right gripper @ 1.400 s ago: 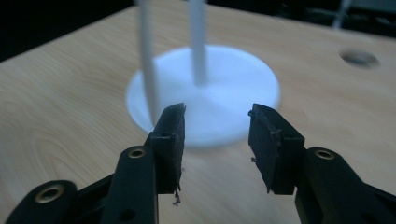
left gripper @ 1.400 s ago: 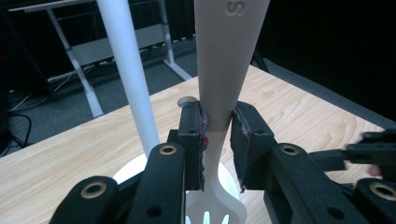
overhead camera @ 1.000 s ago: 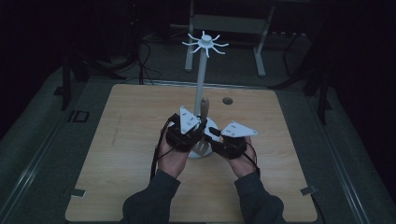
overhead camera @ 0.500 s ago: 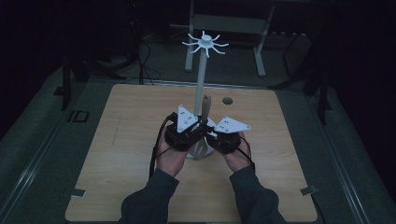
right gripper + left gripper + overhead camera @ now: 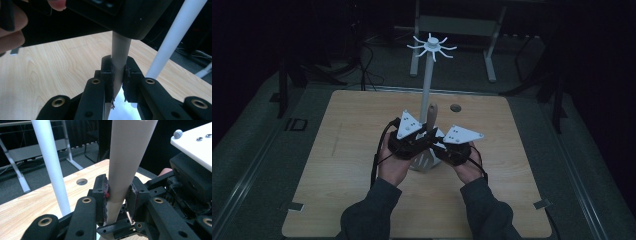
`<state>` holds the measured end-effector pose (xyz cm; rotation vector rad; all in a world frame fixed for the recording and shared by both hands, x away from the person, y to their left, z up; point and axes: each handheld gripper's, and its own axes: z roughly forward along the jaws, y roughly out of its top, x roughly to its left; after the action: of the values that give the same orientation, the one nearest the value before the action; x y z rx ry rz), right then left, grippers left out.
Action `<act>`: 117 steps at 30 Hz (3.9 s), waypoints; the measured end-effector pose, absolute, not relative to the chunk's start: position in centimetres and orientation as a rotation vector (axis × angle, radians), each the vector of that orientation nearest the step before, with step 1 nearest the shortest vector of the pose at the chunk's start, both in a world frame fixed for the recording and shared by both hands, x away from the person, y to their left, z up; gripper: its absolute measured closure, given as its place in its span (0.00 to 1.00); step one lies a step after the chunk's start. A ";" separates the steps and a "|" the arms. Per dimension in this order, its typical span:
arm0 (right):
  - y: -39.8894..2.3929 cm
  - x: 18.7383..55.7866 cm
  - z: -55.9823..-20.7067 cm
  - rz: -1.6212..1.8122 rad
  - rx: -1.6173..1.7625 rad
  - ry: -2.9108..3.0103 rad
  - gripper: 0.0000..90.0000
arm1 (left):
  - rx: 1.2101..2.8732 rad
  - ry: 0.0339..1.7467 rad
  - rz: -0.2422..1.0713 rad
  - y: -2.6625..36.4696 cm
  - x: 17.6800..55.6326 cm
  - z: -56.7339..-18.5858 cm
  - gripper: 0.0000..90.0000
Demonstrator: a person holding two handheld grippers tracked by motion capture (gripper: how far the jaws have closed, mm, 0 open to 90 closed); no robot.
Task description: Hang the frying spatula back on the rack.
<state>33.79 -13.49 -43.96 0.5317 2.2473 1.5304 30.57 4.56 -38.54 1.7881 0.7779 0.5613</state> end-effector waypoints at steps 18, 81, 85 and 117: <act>-14.3 33.4 -43.3 1.557 0.574 2.221 0.65 | 1.777 0.787 0.640 4.1 30.3 -37.8 0.83; -21.7 29.7 -49.2 1.468 0.902 2.197 0.61 | 1.716 0.972 0.818 2.1 33.8 -31.7 0.83; -21.8 29.7 -49.1 1.473 0.904 2.189 0.61 | 1.716 0.992 0.828 1.9 34.2 -31.6 0.83; -21.6 29.6 -49.3 1.476 0.898 2.199 0.61 | 1.729 1.049 0.832 1.6 36.0 -31.1 0.83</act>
<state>29.62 -21.61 -49.29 0.8977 2.1992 1.4762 35.95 1.59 -31.10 1.7293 1.0490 0.8316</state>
